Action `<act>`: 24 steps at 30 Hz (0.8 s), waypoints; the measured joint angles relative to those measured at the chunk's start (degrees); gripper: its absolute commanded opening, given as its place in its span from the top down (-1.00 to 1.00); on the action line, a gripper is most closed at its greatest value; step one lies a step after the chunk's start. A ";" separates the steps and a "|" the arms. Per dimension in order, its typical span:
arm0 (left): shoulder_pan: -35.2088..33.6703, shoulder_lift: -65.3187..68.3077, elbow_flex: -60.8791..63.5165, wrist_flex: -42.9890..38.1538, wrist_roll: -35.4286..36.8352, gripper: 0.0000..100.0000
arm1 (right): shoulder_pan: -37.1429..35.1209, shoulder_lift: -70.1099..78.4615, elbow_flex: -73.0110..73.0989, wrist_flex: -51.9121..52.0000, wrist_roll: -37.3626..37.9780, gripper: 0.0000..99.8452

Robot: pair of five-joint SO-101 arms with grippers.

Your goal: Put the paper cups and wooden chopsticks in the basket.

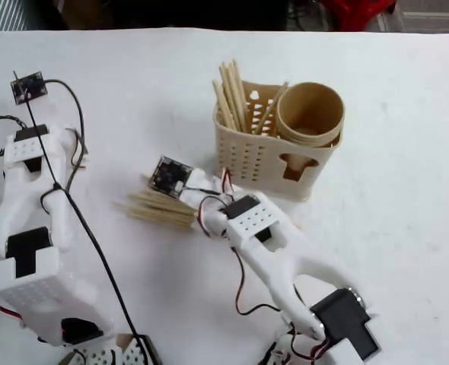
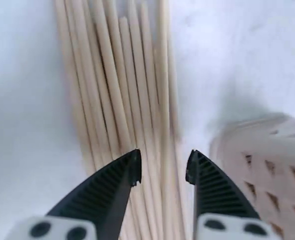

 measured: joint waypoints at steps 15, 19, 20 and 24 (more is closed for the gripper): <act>0.00 0.00 0.00 0.00 0.00 0.86 | 0.18 6.86 -2.11 -1.23 3.60 0.95; 0.00 0.00 0.00 0.00 0.00 0.86 | 0.18 6.86 -2.20 -1.14 3.60 0.97; 0.00 0.00 0.00 0.00 0.00 0.86 | 0.18 6.86 -2.20 -1.14 3.60 0.97; 0.00 0.00 0.00 0.00 0.00 0.86 | 0.00 4.31 -2.11 1.93 3.60 0.97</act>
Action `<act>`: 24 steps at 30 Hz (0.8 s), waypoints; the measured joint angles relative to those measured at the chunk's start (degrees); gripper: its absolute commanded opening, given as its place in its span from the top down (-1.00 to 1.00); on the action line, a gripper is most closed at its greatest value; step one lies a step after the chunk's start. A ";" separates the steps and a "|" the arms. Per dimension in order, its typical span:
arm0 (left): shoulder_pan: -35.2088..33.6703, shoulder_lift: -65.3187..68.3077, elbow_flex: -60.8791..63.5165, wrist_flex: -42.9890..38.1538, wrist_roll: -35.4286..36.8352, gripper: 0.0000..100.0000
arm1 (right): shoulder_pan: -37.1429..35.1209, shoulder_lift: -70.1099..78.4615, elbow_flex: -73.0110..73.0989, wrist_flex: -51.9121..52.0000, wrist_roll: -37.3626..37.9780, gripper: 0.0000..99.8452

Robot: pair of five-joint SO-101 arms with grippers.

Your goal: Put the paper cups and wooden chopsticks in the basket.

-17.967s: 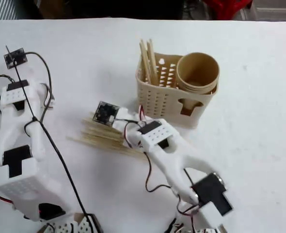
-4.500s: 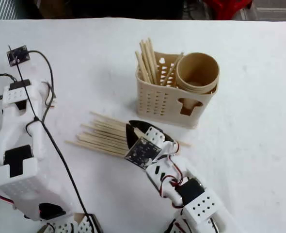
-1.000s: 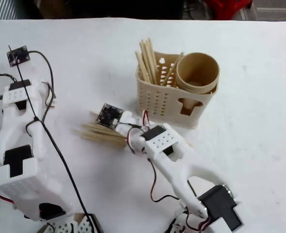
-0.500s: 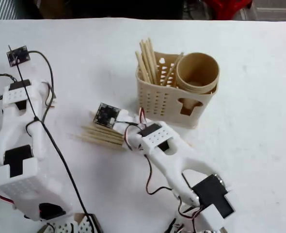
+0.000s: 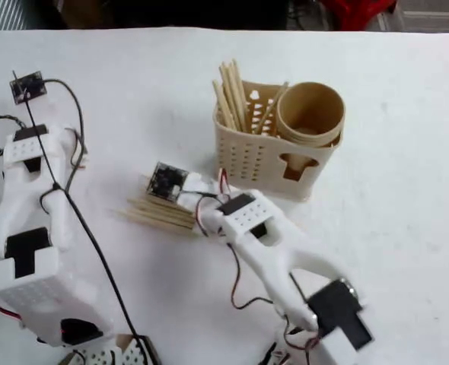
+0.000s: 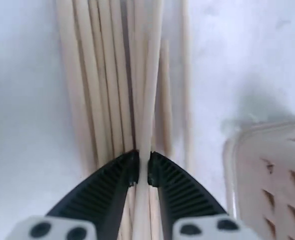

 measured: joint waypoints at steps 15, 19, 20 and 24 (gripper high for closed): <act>0.00 0.00 0.00 0.00 0.00 0.86 | 0.00 -35.43 0.09 11.87 -12.31 0.97; 0.00 0.00 0.00 0.00 0.00 0.86 | 0.09 -42.64 -0.09 10.99 -12.84 0.97; 0.00 0.00 0.00 0.00 0.00 0.86 | 0.09 -43.87 -0.53 10.29 -12.84 0.97; 0.00 0.00 0.00 0.00 0.00 0.86 | 0.09 -46.15 -4.04 6.07 -12.84 0.97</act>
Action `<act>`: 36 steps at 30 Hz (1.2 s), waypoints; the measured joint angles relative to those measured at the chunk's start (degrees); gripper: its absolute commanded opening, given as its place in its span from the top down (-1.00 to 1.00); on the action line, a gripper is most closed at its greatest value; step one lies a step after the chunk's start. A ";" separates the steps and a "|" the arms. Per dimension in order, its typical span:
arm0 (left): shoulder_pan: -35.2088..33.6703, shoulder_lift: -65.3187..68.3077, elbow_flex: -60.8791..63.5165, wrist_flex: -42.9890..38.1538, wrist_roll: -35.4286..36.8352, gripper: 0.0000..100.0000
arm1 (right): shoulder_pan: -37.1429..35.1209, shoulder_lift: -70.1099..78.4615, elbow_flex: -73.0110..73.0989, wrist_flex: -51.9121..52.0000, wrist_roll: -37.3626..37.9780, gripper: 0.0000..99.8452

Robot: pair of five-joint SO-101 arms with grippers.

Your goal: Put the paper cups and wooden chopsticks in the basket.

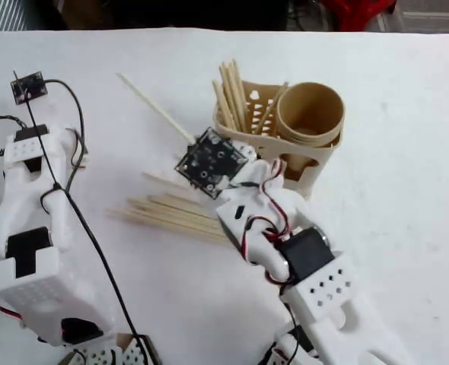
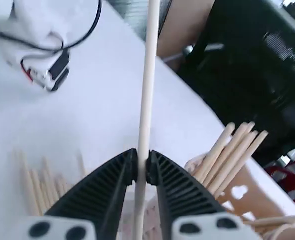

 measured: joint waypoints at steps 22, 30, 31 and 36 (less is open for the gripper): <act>0.00 0.00 0.00 0.00 0.00 0.86 | 5.54 -3.78 2.90 -37.01 -10.11 0.97; 0.00 0.00 0.00 0.00 0.00 0.86 | 8.26 2.37 13.54 -55.03 -10.81 0.97; 0.00 0.00 0.00 0.00 0.00 0.86 | 8.26 3.52 13.98 -55.65 -10.81 0.97; 0.00 0.00 0.00 0.00 0.00 0.86 | 8.26 8.35 16.70 -60.75 -10.81 0.97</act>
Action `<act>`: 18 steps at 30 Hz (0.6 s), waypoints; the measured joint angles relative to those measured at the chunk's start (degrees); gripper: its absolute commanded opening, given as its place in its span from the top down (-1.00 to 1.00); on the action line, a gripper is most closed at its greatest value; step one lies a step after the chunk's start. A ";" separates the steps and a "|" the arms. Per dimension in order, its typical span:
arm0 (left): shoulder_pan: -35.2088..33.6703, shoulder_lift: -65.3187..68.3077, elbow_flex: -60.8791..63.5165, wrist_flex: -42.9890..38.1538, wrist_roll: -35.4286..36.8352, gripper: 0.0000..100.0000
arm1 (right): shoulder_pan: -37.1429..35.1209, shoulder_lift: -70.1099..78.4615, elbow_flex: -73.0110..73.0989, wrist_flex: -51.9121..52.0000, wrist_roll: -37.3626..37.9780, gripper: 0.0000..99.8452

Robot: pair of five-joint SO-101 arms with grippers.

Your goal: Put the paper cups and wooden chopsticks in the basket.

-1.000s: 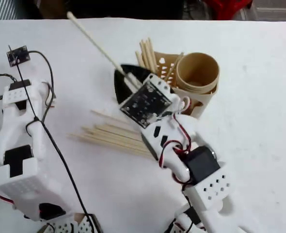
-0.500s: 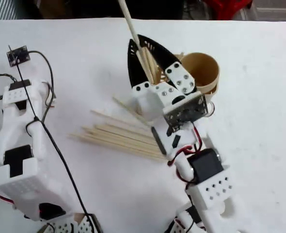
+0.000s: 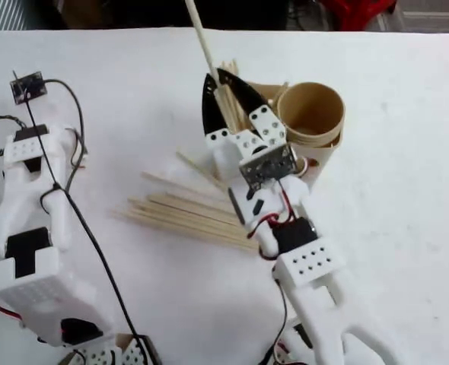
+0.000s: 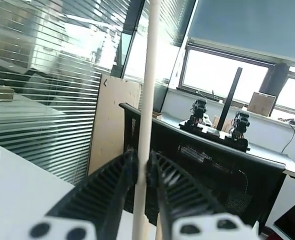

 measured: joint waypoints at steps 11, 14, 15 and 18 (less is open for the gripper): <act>0.00 0.00 0.00 0.00 0.00 0.86 | 1.93 1.14 9.32 -6.77 0.00 0.97; 0.00 0.00 0.00 0.00 0.00 0.86 | 2.90 1.14 9.32 -6.77 -0.09 0.97; 0.00 0.00 0.00 0.00 0.00 0.86 | 3.25 1.14 9.32 -6.77 -0.09 0.97; 0.00 0.00 0.00 0.00 0.00 0.86 | 3.25 1.14 9.14 -7.65 -0.09 0.97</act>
